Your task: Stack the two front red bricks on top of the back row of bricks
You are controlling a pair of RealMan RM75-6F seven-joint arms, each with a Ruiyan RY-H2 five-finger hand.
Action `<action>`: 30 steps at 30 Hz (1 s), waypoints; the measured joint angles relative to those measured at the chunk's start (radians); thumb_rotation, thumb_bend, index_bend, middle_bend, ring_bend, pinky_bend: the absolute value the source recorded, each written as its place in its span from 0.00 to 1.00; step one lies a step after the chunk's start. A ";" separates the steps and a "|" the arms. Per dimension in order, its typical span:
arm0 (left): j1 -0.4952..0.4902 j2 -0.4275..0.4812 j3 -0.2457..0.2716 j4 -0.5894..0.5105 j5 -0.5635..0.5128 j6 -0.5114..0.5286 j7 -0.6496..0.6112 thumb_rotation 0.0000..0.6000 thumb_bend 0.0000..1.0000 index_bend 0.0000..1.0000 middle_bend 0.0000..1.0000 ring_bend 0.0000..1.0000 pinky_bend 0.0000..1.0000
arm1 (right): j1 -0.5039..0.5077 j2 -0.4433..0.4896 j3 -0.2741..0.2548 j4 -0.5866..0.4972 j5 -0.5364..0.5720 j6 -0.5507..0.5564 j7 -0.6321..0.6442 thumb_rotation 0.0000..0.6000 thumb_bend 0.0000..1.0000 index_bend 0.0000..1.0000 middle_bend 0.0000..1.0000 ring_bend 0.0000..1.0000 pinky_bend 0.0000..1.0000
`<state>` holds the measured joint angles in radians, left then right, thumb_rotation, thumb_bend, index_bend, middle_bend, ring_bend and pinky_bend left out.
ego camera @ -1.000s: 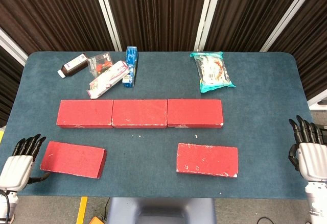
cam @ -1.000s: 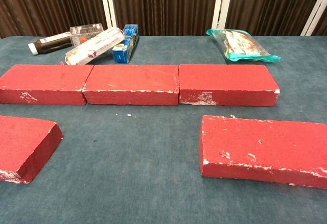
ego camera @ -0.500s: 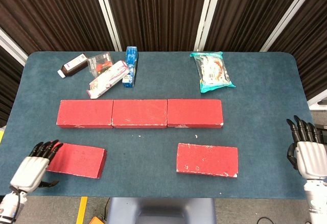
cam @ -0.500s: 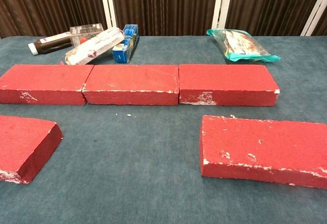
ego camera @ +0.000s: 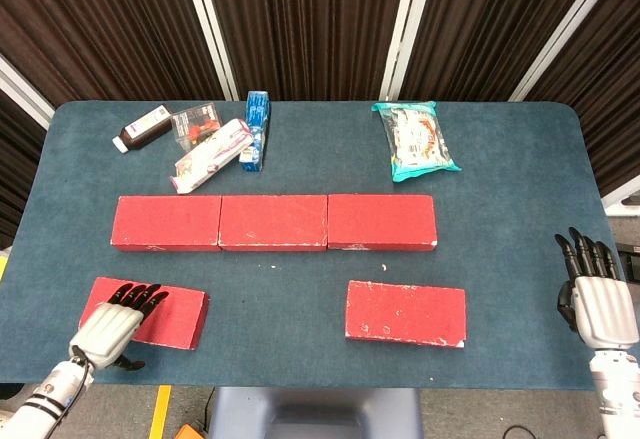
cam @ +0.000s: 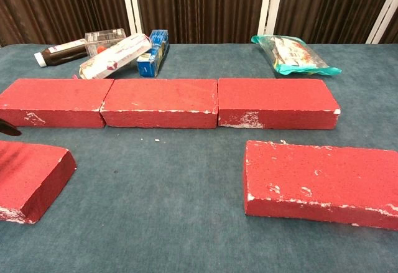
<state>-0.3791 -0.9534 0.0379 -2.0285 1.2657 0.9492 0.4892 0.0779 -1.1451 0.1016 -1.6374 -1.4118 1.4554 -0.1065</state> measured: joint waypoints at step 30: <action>-0.170 -0.093 0.008 0.050 -0.346 -0.011 0.166 1.00 0.00 0.00 0.00 0.00 0.01 | 0.009 -0.012 -0.002 -0.003 0.013 -0.012 -0.031 1.00 0.92 0.12 0.00 0.00 0.00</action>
<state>-0.5489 -1.0462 0.0460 -1.9788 0.9192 0.9386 0.6553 0.0869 -1.1569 0.0995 -1.6403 -1.3992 1.4438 -0.1372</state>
